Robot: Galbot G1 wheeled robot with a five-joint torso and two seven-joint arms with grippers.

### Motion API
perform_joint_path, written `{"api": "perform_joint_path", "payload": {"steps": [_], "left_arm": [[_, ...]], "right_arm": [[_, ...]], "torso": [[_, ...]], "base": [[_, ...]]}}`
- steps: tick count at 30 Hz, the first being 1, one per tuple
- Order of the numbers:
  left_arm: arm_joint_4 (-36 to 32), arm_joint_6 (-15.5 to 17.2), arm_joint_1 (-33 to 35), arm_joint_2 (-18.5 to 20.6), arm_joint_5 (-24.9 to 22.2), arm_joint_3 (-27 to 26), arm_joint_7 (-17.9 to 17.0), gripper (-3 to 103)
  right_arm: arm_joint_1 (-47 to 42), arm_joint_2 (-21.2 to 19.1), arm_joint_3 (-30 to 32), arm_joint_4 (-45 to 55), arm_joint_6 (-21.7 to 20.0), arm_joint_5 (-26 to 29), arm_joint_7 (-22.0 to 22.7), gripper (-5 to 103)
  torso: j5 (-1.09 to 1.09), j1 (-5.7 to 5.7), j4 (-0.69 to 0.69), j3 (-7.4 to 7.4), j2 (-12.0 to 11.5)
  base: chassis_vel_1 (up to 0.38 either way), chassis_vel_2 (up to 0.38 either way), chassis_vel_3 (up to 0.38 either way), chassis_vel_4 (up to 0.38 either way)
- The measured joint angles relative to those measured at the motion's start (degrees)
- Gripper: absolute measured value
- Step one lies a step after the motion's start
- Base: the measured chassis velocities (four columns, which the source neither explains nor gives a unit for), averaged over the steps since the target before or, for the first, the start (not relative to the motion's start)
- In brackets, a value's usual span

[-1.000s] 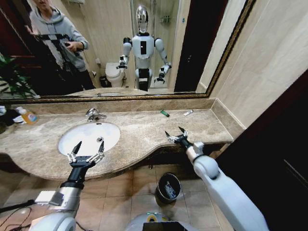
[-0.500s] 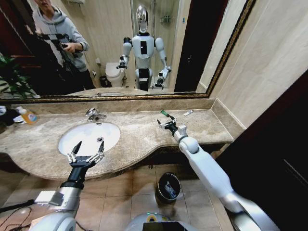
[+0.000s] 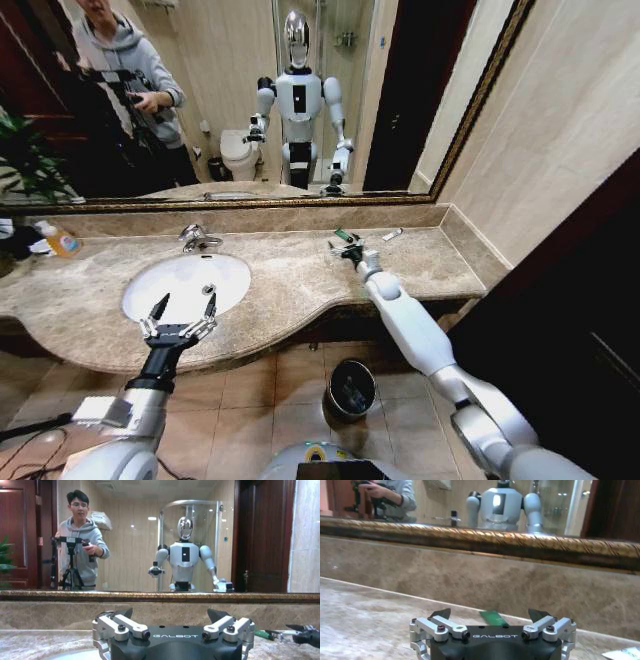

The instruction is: Pick up the trash from the sink and place it in the trash bin.

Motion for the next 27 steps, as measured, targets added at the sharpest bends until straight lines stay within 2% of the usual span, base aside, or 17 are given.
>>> {"api": "perform_joint_path", "payload": {"steps": [7,19,27], "left_arm": [[0.0,0.0,0.0,0.0,0.0,0.0,0.0,100],[0.0,0.0,0.0,0.0,0.0,0.0,0.0,100],[0.0,0.0,0.0,0.0,0.0,0.0,0.0,100]], "right_arm": [[4.3,1.7,-0.4,-8.6,2.0,2.2,-2.1,100],[11.0,6.5,-0.4,-19.2,4.7,1.4,-4.3,100],[13.2,7.7,-0.4,-23.7,5.2,0.8,-5.4,100]], "torso": [[-0.01,0.01,0.03,0.00,0.0],[-0.01,0.01,0.04,0.00,0.0],[-0.01,0.01,0.03,0.00,0.0]], "base": [[0.000,0.000,0.000,0.000],[0.000,0.000,0.000,0.000],[0.000,0.000,0.000,0.000]]}}
